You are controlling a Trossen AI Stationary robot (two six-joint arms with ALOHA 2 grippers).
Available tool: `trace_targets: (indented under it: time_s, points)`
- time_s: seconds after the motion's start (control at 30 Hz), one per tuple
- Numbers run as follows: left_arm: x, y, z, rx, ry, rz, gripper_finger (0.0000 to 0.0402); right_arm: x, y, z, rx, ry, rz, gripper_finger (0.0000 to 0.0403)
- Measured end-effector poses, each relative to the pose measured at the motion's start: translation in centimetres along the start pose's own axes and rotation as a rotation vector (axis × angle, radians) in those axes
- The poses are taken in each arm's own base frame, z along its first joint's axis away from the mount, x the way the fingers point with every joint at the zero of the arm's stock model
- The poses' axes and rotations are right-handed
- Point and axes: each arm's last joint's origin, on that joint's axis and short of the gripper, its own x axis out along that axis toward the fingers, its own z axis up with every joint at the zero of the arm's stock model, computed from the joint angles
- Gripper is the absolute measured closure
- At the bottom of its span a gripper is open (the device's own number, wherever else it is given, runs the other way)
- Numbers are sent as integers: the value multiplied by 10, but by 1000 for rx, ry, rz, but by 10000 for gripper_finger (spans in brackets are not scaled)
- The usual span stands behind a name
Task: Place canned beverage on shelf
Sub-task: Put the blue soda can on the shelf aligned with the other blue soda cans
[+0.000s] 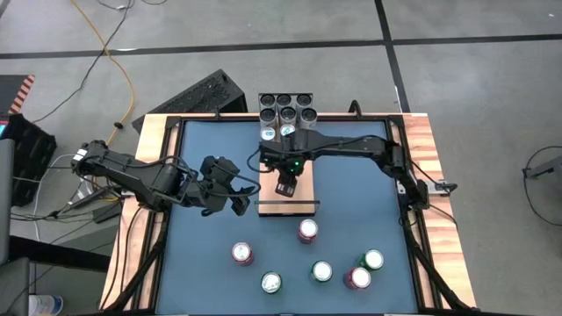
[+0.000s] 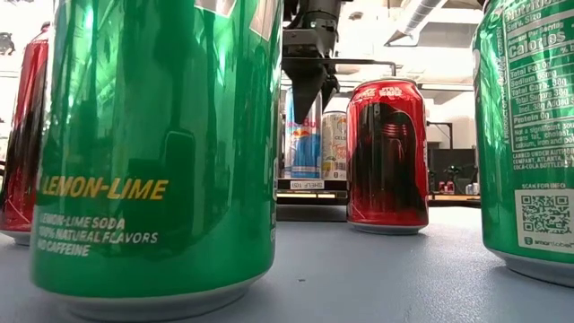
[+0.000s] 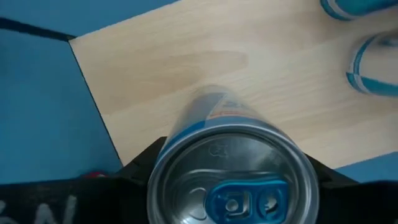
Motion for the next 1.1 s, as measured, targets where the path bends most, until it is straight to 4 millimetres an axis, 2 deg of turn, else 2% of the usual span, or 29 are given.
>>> trace_targets:
  time_s: [0.3,0.77,0.97,1.1]
  points:
    - [0,2,-3,5,34,7,72,-27,-11,-11,-159,-16,-103,190]
    - [0,2,-3,-12,36,8,72,-30,-39,-13,-278,39,-57,188]
    - [0,2,-3,-8,33,11,72,-41,-56,-17,-282,33,-57,188]
    - [0,2,-3,40,30,13,72,-49,-68,-27,-267,-14,-69,188]
